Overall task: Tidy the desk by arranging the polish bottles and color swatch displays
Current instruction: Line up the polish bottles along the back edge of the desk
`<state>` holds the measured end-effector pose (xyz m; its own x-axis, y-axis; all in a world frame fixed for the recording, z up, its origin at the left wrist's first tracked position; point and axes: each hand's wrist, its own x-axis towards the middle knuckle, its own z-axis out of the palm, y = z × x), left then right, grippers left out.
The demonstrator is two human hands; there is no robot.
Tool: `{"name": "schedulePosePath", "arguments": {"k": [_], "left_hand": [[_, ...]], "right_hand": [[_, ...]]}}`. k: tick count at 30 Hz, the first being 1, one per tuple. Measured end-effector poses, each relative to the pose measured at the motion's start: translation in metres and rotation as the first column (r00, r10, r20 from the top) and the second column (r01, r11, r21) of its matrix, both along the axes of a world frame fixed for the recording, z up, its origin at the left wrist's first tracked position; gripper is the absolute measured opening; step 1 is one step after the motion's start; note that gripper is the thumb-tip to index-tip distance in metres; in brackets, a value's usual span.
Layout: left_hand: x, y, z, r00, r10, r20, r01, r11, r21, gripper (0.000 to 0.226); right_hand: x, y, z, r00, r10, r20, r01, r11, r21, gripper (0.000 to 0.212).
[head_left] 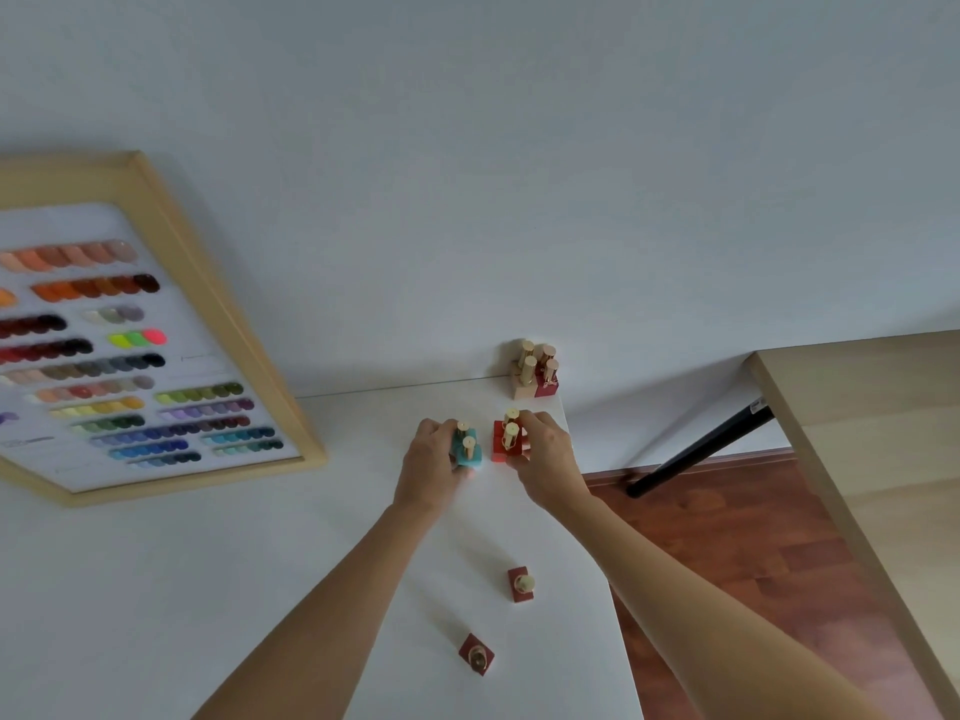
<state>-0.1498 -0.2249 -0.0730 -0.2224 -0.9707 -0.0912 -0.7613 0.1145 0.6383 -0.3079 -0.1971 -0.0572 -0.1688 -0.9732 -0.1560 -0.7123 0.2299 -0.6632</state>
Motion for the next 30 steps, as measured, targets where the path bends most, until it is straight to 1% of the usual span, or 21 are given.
{"name": "schedulePosePath", "arguments": {"k": [4,9,12,17,19,21,23,26,28,30], "left_hand": [[-0.003,-0.022,-0.001,0.999,0.015,-0.040,-0.016,1.000,-0.013,0.051],[-0.006,-0.041,-0.002,0.995,0.030,-0.100,-0.033,0.999,-0.031,0.054],[-0.009,-0.047,-0.001,0.990,0.045,-0.130,-0.052,0.997,-0.050,0.054],[-0.017,-0.048,0.000,0.982,0.106,-0.155,-0.113,0.993,-0.039,0.047],[-0.021,-0.046,0.001,0.978,0.135,-0.157,-0.142,0.989,-0.036,0.048],[-0.025,-0.043,0.002,0.974,0.175,-0.145,-0.182,0.983,-0.037,0.052],[-0.030,-0.040,0.002,0.967,0.219,-0.131,-0.224,0.974,-0.024,0.054],[-0.036,-0.040,0.001,0.956,0.267,-0.119,-0.269,0.963,-0.006,0.055],[-0.036,-0.042,0.001,0.951,0.283,-0.124,-0.285,0.959,0.002,0.053],[-0.037,-0.044,0.000,0.946,0.295,-0.134,-0.296,0.955,0.011,0.051]], "right_hand": [[0.004,-0.021,0.000,1.000,-0.002,-0.010,0.001,0.998,-0.065,0.040],[0.007,-0.036,0.000,0.999,0.007,-0.038,-0.013,0.987,-0.161,0.044],[0.010,-0.041,-0.002,0.996,0.011,-0.093,-0.024,0.990,-0.139,0.042],[0.012,-0.045,-0.003,0.984,-0.030,-0.177,0.005,0.990,-0.140,0.027],[0.012,-0.046,-0.003,0.977,-0.025,-0.210,-0.006,0.990,-0.144,0.027],[0.011,-0.043,-0.002,0.974,-0.021,-0.224,-0.018,0.985,-0.171,0.033],[0.008,-0.037,-0.004,0.984,-0.063,-0.167,0.024,0.973,-0.229,0.038],[-0.001,-0.025,-0.010,0.979,-0.202,-0.023,0.188,0.942,-0.278,0.032],[-0.010,-0.021,-0.014,0.955,-0.294,0.047,0.296,0.917,-0.267,0.036],[-0.019,-0.022,-0.017,0.931,-0.353,0.095,0.366,0.906,-0.212,0.048]]}}
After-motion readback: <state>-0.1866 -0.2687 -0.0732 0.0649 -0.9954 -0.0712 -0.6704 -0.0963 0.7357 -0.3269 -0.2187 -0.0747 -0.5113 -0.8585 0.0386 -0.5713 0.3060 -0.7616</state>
